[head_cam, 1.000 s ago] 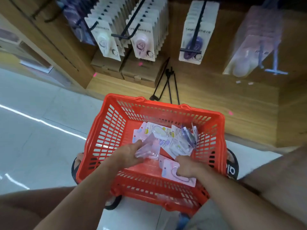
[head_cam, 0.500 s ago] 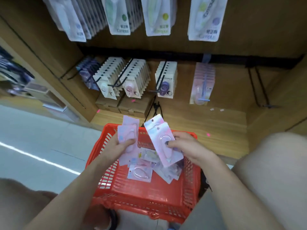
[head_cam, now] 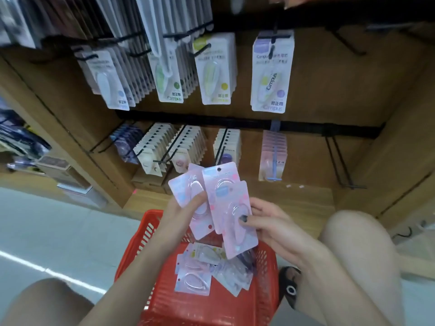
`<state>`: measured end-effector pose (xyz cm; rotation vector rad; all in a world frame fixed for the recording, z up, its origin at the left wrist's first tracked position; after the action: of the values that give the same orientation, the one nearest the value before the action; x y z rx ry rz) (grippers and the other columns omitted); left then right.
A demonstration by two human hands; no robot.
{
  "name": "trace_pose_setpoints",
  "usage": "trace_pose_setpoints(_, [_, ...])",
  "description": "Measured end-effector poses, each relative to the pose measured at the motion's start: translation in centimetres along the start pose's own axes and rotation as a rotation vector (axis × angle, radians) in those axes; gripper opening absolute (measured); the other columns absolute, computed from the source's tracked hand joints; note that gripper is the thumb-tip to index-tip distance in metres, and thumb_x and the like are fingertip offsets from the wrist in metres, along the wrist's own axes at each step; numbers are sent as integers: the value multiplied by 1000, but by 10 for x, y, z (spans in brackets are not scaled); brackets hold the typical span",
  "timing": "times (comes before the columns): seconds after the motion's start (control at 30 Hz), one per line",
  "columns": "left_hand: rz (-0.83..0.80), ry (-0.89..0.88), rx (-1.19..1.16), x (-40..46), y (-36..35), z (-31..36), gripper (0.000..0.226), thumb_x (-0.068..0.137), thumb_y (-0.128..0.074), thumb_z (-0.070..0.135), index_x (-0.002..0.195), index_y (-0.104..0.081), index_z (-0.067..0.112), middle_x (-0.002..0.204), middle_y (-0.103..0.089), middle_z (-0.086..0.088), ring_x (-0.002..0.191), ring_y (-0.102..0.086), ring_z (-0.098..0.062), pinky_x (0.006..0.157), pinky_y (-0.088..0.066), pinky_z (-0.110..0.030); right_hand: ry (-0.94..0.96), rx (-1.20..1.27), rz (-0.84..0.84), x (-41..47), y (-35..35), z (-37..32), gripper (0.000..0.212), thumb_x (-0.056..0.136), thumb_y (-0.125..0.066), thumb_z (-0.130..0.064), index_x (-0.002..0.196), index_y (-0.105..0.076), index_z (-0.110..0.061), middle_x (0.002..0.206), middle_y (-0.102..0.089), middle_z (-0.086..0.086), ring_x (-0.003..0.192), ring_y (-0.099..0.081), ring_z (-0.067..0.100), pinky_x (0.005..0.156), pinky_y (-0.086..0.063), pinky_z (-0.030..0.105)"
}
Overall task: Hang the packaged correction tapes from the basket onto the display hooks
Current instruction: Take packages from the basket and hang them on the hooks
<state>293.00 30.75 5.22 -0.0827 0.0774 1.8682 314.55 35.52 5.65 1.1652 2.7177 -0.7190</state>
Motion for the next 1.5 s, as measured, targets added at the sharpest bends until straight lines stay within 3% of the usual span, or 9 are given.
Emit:
trace_pose_setpoints(0.2, [-17, -1, -97, -13, -2, 9, 39, 96, -70, 43, 134, -66, 33, 129, -74, -4, 116, -72, -30, 99, -54, -66, 49, -76, -80, -3, -15, -17, 36, 94, -64, 1, 128, -69, -10, 128, -72, 17, 119, -70, 32, 93, -59, 37])
trace_pose_setpoints(0.47, [72, -116, -178, -16, 11, 34, 45, 92, -74, 51, 133, -66, 33, 130, -73, -8, 118, -71, -35, 93, -59, -58, 61, -50, -97, 4, -31, -28, 38, 94, -65, -2, 132, -65, -8, 133, -70, 19, 121, -68, 34, 94, -59, 39])
trace_pose_setpoints(0.67, [59, -201, -110, 0, -3, 69, 44, 86, -71, 67, 122, -72, 42, 126, -75, 2, 119, -71, -22, 96, -55, -48, 121, -122, 18, -2, -27, -50, 38, 100, -57, 5, 135, -61, -9, 131, -71, 16, 123, -67, 37, 102, -53, 50])
trace_pose_setpoints(0.8, [-5, -240, 9, 13, -25, 88, 50, 83, -70, 63, 116, -72, 25, 106, -78, -9, 96, -76, -34, 66, -58, -41, 171, -222, 37, -11, -23, -67, 38, 101, -57, 4, 137, -59, -9, 129, -72, 15, 123, -67, 34, 100, -52, 48])
trace_pose_setpoints(0.97, [-38, -275, -16, 25, -52, 107, 33, 94, -67, 45, 123, -70, 27, 118, -77, 2, 111, -73, -19, 87, -59, -46, 268, -257, 144, -27, -7, -89, 40, 95, -67, -8, 133, -67, -19, 127, -73, 6, 123, -67, 28, 102, -54, 48])
trace_pose_setpoints(1.13, [-14, -328, 3, 32, -77, 121, 22, 84, -69, 55, 97, -74, 38, 90, -79, -1, 81, -77, -17, 68, -61, -35, 382, -250, 298, -49, 20, -104, 37, 93, -71, -9, 128, -69, -18, 125, -74, 6, 120, -70, 27, 104, -55, 53])
trace_pose_setpoints(1.2, [-16, -335, 11, 36, -86, 123, 22, 82, -69, 56, 95, -74, 39, 92, -79, 0, 86, -77, -16, 74, -61, -39, 431, -213, 418, -61, 39, -113, 31, 97, -68, -3, 124, -69, -18, 121, -76, 7, 116, -72, 30, 105, -53, 60])
trace_pose_setpoints(1.27, [-44, -342, 16, 39, -96, 125, 19, 82, -69, 54, 99, -73, 46, 101, -79, 6, 95, -76, -14, 82, -61, -43, 492, -186, 527, -73, 55, -127, 28, 99, -64, -2, 120, -71, -19, 118, -77, 6, 112, -74, 28, 103, -55, 58])
trace_pose_setpoints(1.5, [-119, -421, 56, 40, -126, 143, 19, 93, -67, 34, 100, -72, 50, 105, -78, 15, 96, -74, -3, 72, -56, -15, 638, -214, 529, -90, 75, -163, 28, 100, -67, -12, 128, -65, -16, 121, -76, 8, 112, -74, 28, 88, -62, 40])
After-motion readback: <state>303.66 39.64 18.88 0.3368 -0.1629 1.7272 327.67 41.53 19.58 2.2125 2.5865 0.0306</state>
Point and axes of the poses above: each hand's wrist, its own x-axis towards the middle knuckle, its own y-axis out of the back of the hand, z = x × y, the point moved 4 cm from there along x, towards the middle knuckle
